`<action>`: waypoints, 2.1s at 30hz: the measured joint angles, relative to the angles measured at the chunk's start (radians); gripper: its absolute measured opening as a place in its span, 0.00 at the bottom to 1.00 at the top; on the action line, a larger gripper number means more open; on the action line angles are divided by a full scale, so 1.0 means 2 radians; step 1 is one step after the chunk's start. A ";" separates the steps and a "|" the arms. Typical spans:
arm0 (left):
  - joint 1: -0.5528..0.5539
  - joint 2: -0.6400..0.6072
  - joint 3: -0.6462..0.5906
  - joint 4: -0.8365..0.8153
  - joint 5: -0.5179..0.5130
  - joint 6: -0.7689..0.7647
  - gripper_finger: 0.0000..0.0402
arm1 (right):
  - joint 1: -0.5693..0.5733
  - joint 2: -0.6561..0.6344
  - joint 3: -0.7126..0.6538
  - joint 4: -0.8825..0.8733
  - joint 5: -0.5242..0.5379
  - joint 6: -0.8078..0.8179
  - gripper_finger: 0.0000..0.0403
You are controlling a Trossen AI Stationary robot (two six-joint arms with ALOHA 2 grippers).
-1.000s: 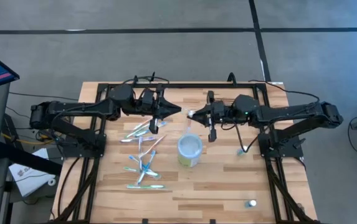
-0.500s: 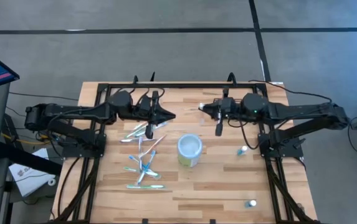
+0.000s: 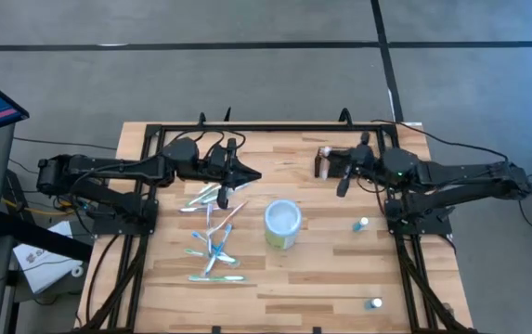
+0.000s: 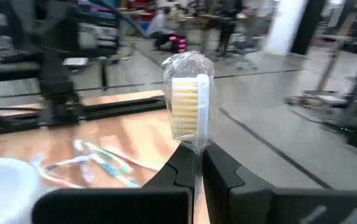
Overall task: Pick & Place toothbrushing station
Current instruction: Put the orange toothbrush into the wire organizer
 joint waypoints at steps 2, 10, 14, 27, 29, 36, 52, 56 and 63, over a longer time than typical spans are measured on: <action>0.000 0.000 0.000 0.000 0.000 0.000 0.03 | 0.001 -0.021 -0.012 0.000 0.020 0.002 0.00; 0.000 0.000 0.000 -0.002 0.000 0.000 0.03 | 0.000 -0.089 -0.060 -0.032 0.107 0.013 0.00; 0.000 0.000 0.000 -0.002 0.000 0.000 0.03 | 0.000 -0.115 -0.082 -0.041 0.148 0.019 0.00; 0.000 0.000 0.000 -0.003 0.000 0.000 0.03 | -0.017 -0.193 -0.127 -0.060 0.251 -0.008 0.00; 0.000 0.000 0.000 -0.004 0.000 0.000 0.03 | -0.023 -0.202 -0.142 -0.052 0.264 -0.015 0.01; 0.000 0.000 0.000 -0.004 0.000 0.000 0.03 | -0.049 -0.235 -0.185 0.016 0.266 -0.050 0.00; 0.000 0.000 0.000 -0.006 0.000 0.006 0.03 | -0.093 -0.249 -0.225 0.071 0.248 -0.070 0.00; 0.000 0.000 0.000 -0.006 0.001 0.006 0.03 | -0.109 -0.249 -0.225 0.082 0.221 -0.069 0.01; 0.000 0.000 0.000 -0.006 0.001 0.006 0.03 | -0.131 -0.245 -0.237 0.095 0.207 -0.061 0.01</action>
